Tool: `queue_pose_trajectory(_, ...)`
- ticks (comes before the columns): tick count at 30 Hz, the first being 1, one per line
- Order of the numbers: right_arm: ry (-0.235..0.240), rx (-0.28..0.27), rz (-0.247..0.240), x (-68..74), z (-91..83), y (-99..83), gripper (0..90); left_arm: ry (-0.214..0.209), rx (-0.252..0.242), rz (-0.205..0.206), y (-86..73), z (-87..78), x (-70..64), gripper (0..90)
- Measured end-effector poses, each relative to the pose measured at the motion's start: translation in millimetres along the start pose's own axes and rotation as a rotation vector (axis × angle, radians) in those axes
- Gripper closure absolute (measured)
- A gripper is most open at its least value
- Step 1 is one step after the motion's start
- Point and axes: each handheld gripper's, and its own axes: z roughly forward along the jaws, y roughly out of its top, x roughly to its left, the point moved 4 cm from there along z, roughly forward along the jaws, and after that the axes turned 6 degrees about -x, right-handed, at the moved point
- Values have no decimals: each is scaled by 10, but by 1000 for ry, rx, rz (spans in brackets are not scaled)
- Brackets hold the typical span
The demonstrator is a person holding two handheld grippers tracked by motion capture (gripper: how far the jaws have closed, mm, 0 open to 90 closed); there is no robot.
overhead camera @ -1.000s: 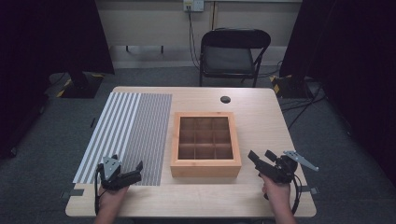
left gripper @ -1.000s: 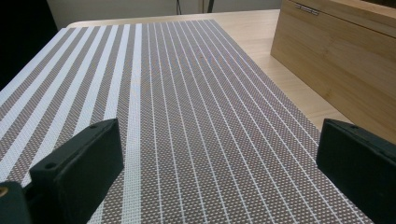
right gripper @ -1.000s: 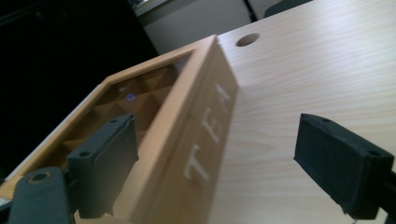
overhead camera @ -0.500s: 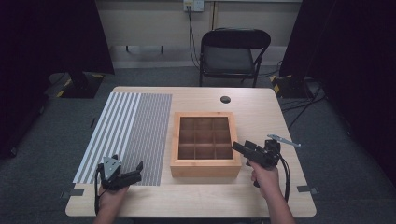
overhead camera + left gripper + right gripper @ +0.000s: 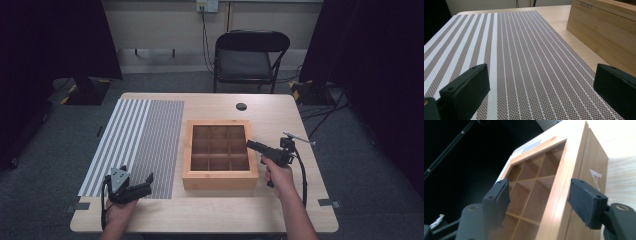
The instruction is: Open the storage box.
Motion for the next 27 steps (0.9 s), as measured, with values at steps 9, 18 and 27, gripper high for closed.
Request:
queue_pose_trajectory(9,-31,28,45,-84,31,-27,411,-3,-1,-1,0,1,0,0)
queue_pose_trajectory(18,-34,23,163,-170,-28,-45,573,-2,-7,-11,3,18,-12,0)
queue_pose_trajectory(27,-38,18,186,-185,-66,-59,688,-2,2,-3,2,20,-10,0)
